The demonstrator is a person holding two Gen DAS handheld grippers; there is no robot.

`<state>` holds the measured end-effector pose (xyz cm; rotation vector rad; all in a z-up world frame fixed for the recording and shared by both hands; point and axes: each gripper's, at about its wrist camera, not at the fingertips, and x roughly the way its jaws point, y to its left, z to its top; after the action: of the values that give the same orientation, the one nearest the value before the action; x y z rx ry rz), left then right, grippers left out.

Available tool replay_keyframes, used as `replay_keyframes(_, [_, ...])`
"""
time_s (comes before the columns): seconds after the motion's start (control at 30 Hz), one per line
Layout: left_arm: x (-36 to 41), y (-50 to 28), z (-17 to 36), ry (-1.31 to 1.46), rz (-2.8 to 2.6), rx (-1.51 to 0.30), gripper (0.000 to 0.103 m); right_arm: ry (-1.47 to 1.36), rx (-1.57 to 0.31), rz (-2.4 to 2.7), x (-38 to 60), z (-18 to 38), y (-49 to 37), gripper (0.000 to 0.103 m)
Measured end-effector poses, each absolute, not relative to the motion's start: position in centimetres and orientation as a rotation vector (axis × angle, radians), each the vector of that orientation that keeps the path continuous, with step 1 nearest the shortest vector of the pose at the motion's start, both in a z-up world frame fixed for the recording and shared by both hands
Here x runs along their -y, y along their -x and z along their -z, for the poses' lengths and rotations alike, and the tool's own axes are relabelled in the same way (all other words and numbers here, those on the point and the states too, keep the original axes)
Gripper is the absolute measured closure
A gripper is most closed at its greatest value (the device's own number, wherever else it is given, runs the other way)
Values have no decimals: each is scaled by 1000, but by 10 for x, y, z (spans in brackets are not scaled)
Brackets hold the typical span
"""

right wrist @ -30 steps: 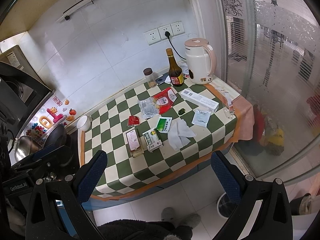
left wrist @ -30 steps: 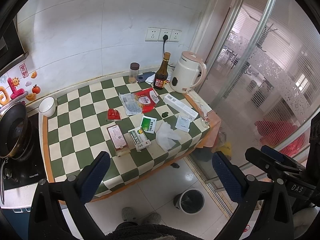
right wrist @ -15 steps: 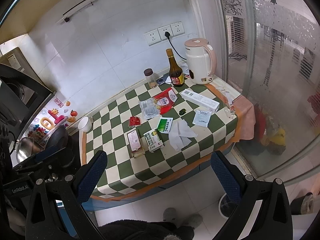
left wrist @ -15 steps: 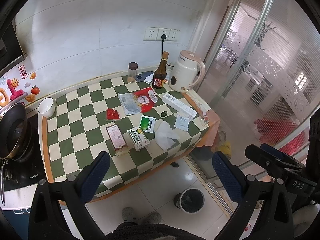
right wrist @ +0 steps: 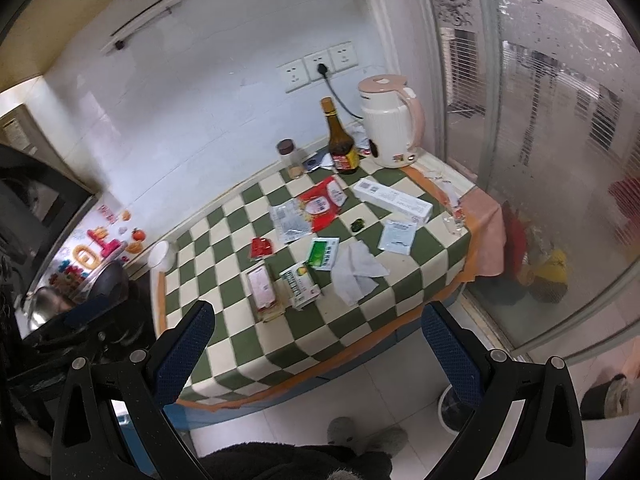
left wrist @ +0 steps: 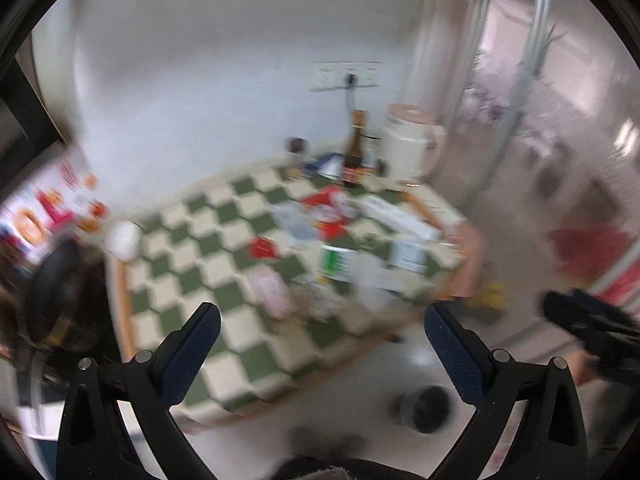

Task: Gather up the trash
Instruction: 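Grasp the maroon medicine box with the left tool while the right tool grasps the white box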

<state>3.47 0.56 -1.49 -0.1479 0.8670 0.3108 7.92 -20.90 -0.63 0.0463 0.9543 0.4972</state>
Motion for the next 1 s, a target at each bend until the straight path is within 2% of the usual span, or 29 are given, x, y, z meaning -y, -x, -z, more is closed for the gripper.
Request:
replay_keyframes(0.17, [-42,-70,42,53,-447,-877,0,-24,-964,-378,197,29,-104,0])
replay_keyframes(0.3, [-91,-105,79,68,-524,-956,0,8,-985,-306,190,60,-146,0])
replay_keyframes(0.5, [-139,-149,164,253,-590,-1176,0,70,-1087,-266,170,119,-233,0])
replay_keyframes(0.8, [-155,-192,302,602,-740,-1456,0,290,-1203,-315,121,218,-387,0])
replay_keyframes(1.0, [-152,-206,340,685,-814,-1521,0,558,-1274,-366,75,289,-472,0])
